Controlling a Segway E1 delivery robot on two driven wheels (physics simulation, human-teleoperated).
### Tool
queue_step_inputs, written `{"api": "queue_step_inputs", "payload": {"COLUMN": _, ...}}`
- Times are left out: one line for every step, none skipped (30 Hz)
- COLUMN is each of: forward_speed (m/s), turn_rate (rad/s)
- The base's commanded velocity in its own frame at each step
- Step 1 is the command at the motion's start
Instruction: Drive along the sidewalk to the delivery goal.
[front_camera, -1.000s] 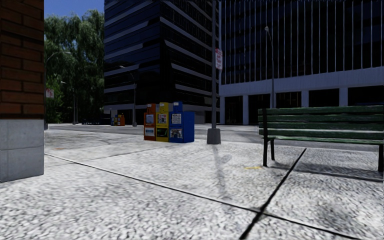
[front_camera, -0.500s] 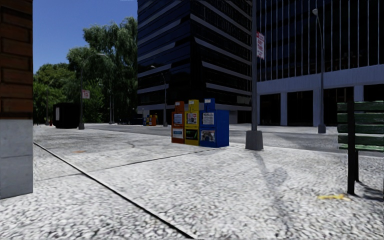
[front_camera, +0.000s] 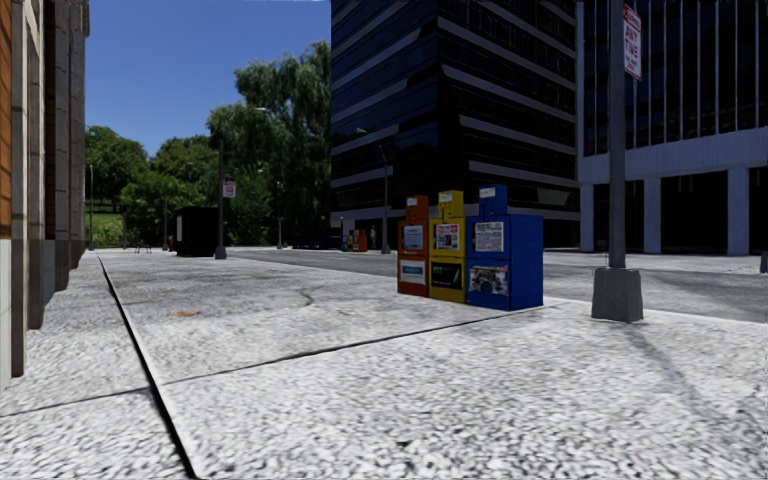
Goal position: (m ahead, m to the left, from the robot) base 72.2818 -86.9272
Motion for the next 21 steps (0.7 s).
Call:
{"api": "queue_step_inputs", "payload": {"forward_speed": 2.00, "turn_rate": 0.44}}
{"api": "queue_step_inputs", "payload": {"forward_speed": 2.00, "turn_rate": 0.44}}
{"api": "queue_step_inputs", "payload": {"forward_speed": 2.00, "turn_rate": 0.44}}
{"api": "queue_step_inputs", "payload": {"forward_speed": 2.00, "turn_rate": 0.44}}
{"api": "queue_step_inputs", "payload": {"forward_speed": 2.00, "turn_rate": 0.44}}
{"api": "queue_step_inputs", "payload": {"forward_speed": 2.00, "turn_rate": 0.44}}
{"api": "queue_step_inputs", "payload": {"forward_speed": 2.00, "turn_rate": 0.44}}
{"api": "queue_step_inputs", "payload": {"forward_speed": 2.00, "turn_rate": 0.44}}
{"api": "queue_step_inputs", "payload": {"forward_speed": 2.00, "turn_rate": 0.44}}
{"api": "queue_step_inputs", "payload": {"forward_speed": 2.00, "turn_rate": 0.44}}
{"api": "queue_step_inputs", "payload": {"forward_speed": 2.00, "turn_rate": 0.44}}
{"api": "queue_step_inputs", "payload": {"forward_speed": 2.00, "turn_rate": 0.44}}
{"api": "queue_step_inputs", "payload": {"forward_speed": 2.00, "turn_rate": 0.44}}
{"api": "queue_step_inputs", "payload": {"forward_speed": 2.00, "turn_rate": 0.44}}
{"api": "queue_step_inputs", "payload": {"forward_speed": 2.00, "turn_rate": 0.44}}
{"api": "queue_step_inputs", "payload": {"forward_speed": 2.00, "turn_rate": 0.44}}
{"api": "queue_step_inputs", "payload": {"forward_speed": 2.00, "turn_rate": 0.44}}
{"api": "queue_step_inputs", "payload": {"forward_speed": 2.00, "turn_rate": 0.44}}
{"api": "queue_step_inputs", "payload": {"forward_speed": 2.00, "turn_rate": 0.44}}
{"api": "queue_step_inputs", "payload": {"forward_speed": 2.00, "turn_rate": 0.44}}
{"api": "queue_step_inputs", "payload": {"forward_speed": 2.00, "turn_rate": 0.44}}
